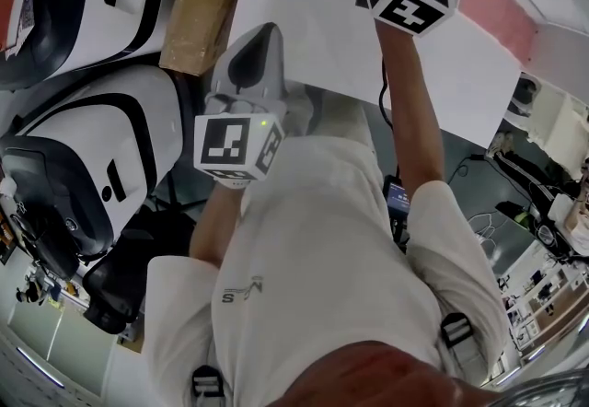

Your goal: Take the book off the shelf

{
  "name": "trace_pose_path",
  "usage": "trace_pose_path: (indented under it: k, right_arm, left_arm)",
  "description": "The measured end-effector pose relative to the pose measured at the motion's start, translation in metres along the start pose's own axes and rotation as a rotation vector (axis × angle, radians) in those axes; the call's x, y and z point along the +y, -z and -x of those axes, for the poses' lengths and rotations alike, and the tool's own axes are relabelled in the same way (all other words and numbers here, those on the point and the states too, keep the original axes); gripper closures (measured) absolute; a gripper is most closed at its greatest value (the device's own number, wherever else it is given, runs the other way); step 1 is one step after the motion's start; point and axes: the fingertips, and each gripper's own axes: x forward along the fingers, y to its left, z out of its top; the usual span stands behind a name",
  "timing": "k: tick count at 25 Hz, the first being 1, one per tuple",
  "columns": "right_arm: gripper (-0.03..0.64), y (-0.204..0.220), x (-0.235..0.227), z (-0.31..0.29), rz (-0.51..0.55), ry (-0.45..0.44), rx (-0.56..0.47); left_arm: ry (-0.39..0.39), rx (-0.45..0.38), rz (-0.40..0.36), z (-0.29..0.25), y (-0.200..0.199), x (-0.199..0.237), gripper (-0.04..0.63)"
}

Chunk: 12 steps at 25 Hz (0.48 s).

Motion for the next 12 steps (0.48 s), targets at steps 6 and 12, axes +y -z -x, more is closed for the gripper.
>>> trace_pose_path:
  k: [6,12]
  right_arm:
    - [0.479,-0.003,-0.001,0.020,0.001,-0.027,-0.007]
    - [0.480,-0.003,0.003,0.053,0.020,-0.068,-0.013]
  left_arm:
    - [0.000,-0.007,0.001,0.007,0.000,-0.004,0.595]
    - [0.008,-0.014,-0.006,0.017,0.001,-0.014,0.595]
